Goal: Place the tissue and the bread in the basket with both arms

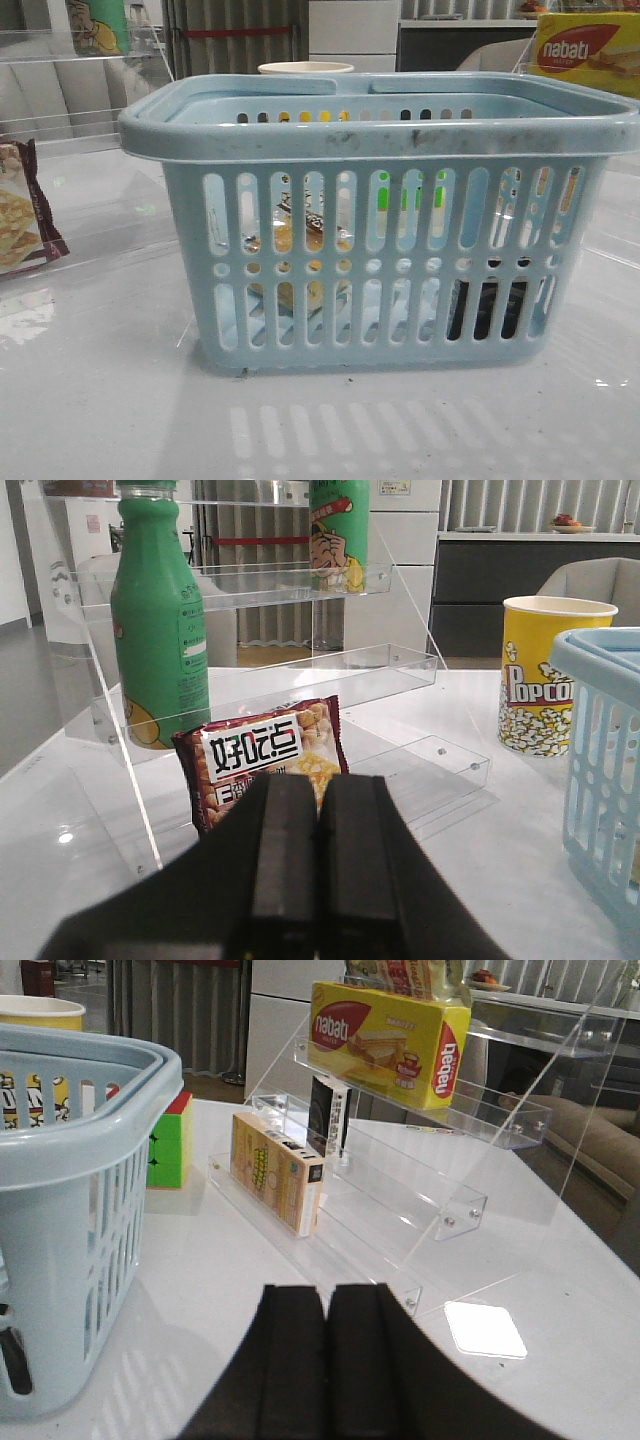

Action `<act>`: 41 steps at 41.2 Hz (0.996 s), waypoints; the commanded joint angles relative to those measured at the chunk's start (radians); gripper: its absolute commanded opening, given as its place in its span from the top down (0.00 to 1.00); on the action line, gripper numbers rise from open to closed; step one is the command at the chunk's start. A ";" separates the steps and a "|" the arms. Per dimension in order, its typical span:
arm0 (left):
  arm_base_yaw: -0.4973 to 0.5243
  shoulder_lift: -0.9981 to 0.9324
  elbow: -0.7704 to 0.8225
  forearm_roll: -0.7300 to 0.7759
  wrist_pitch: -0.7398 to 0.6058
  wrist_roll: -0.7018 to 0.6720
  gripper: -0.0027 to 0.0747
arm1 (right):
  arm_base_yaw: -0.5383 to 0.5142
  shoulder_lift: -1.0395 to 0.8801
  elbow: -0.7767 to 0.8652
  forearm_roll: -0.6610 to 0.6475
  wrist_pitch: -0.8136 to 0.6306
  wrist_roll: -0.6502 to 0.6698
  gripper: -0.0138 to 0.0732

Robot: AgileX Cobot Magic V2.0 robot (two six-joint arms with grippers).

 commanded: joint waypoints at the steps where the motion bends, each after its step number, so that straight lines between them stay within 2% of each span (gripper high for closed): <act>1: -0.007 -0.018 -0.001 0.001 -0.086 -0.010 0.85 | -0.001 -0.019 0.000 -0.008 -0.099 -0.002 0.77; 13: -0.007 -0.018 -0.001 0.001 -0.086 -0.010 0.85 | -0.001 -0.019 0.000 -0.008 -0.105 0.002 0.77; 24: -0.007 -0.018 -0.001 0.001 -0.086 -0.010 0.85 | 0.001 -0.019 0.000 -0.093 -0.120 0.169 0.77; 41: -0.007 -0.018 -0.001 0.001 -0.086 -0.010 0.85 | 0.051 -0.019 0.000 -0.093 -0.129 0.170 0.77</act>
